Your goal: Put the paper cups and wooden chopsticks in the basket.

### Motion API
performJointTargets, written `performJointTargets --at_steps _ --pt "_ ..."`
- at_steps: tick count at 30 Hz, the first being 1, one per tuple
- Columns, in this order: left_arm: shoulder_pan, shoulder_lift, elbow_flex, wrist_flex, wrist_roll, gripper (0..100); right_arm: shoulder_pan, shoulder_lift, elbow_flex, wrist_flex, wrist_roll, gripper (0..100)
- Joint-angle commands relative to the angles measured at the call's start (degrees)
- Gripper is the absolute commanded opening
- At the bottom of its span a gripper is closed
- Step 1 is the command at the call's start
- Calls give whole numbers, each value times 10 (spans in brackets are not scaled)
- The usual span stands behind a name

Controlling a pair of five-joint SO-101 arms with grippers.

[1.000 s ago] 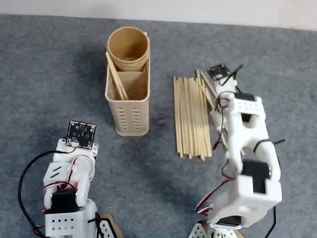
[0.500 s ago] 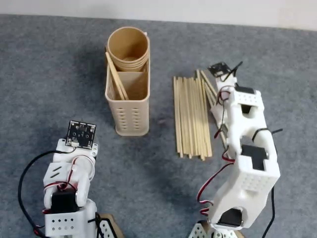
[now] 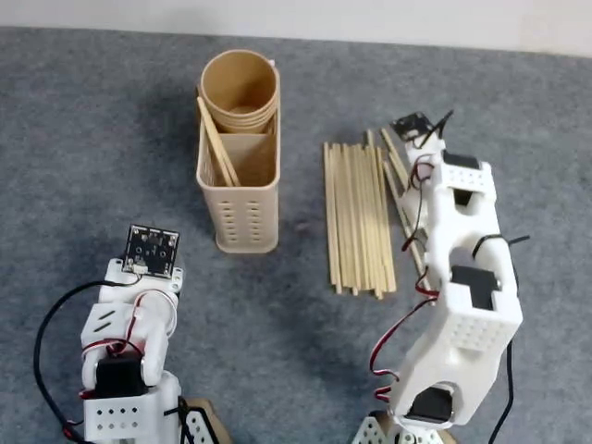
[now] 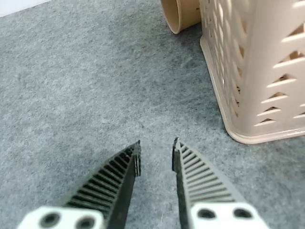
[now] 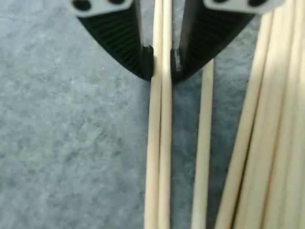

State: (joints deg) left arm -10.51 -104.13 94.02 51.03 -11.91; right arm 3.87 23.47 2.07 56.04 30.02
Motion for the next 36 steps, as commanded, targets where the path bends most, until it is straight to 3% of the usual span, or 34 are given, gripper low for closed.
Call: performJointTargets --at_steps 1,8,15,20,26,30,36 --pt "7 -4 -2 -9 2 127 5 -86 -44 35 -61 5" --pt "7 -4 -2 -9 2 127 -58 -350 -51 58 -156 5" --pt "8 -4 -2 -9 2 127 -231 -545 -51 7 -247 5" --pt "8 -4 -1 -9 2 127 -311 -554 -50 -137 -256 5" --pt "8 -4 -1 -9 2 127 -383 -534 -49 -224 -258 5" --pt "8 -4 -1 -10 2 127 -393 -509 -10 -303 -324 5" --pt "8 -4 -1 -11 2 127 -393 -507 153 -439 -329 5"
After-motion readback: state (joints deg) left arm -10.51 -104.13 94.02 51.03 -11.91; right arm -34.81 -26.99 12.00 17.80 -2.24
